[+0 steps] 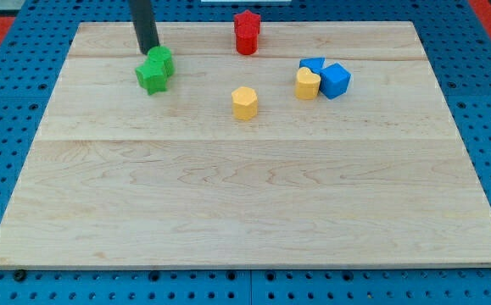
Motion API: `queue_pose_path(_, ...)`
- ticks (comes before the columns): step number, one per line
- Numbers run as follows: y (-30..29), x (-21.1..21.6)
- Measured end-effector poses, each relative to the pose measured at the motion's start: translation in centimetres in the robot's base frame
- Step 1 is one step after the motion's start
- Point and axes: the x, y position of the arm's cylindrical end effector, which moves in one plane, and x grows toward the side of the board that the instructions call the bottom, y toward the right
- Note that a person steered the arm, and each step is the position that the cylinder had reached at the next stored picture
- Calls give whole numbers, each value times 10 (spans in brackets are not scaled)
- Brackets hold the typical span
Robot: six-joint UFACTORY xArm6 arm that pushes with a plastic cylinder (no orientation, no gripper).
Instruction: Move the green star between the green circle and yellow hexagon
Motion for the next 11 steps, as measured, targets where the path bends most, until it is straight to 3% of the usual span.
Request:
queue_pose_path(3,-2,77)
queue_pose_path(4,-28,108)
queue_pose_path(7,89,92)
queue_pose_path(8,4,118)
queue_pose_path(9,-29,84)
queue_pose_path(10,5,42)
queue_pose_path(11,57,38)
